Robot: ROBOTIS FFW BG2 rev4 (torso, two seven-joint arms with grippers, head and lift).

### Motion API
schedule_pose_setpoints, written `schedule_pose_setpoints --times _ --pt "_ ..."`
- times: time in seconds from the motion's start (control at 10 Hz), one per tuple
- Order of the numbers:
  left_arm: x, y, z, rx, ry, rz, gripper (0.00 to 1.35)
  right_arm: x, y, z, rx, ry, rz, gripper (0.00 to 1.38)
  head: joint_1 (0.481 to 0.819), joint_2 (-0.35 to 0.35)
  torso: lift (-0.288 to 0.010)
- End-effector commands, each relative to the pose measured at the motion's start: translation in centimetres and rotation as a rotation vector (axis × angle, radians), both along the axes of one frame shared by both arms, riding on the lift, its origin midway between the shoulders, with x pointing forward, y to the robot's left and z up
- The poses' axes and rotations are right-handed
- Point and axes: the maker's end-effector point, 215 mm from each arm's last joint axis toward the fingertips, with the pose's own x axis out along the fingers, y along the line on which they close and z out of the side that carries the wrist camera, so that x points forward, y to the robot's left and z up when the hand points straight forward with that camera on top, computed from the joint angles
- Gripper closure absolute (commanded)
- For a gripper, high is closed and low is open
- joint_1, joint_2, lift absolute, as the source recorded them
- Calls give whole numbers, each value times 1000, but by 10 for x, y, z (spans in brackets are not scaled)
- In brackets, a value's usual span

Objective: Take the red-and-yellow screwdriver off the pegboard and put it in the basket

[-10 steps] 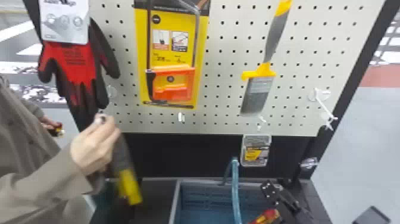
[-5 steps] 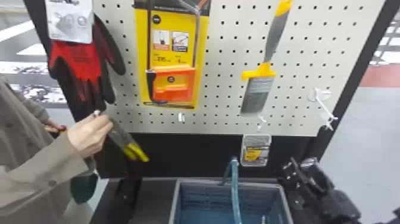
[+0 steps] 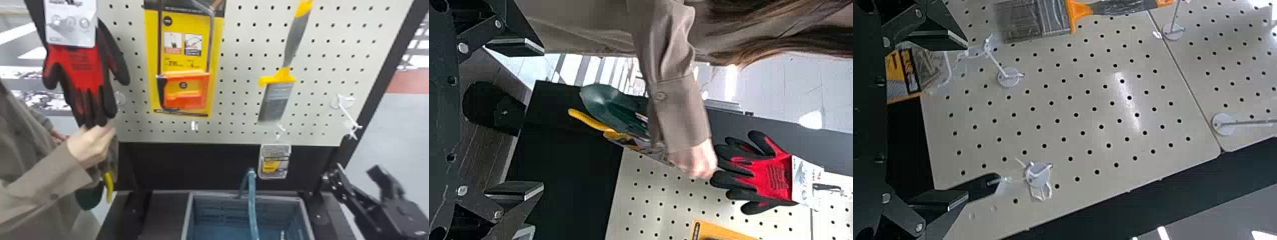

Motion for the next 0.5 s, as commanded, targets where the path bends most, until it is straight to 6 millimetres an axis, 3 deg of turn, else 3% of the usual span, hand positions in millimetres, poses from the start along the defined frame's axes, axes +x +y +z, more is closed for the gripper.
schedule_pose_setpoints --times 0.0,0.1,0.2,0.4 --pt "0 4 1 4 -3 14 326 -20 -26 14 -283 -38 -109 229 549 0 -100" --pt "-1 7 1 6 -2 24 326 -34 -35 27 -479 -64 -154 225 549 0 -100" --pt "0 10 2 12 -7 33 321 -43 -31 34 -635 -88 -140 226 549 0 -100" --pt "2 13 3 29 -9 32 320 -48 -29 6 -772 -53 -58 229 549 0 -100"
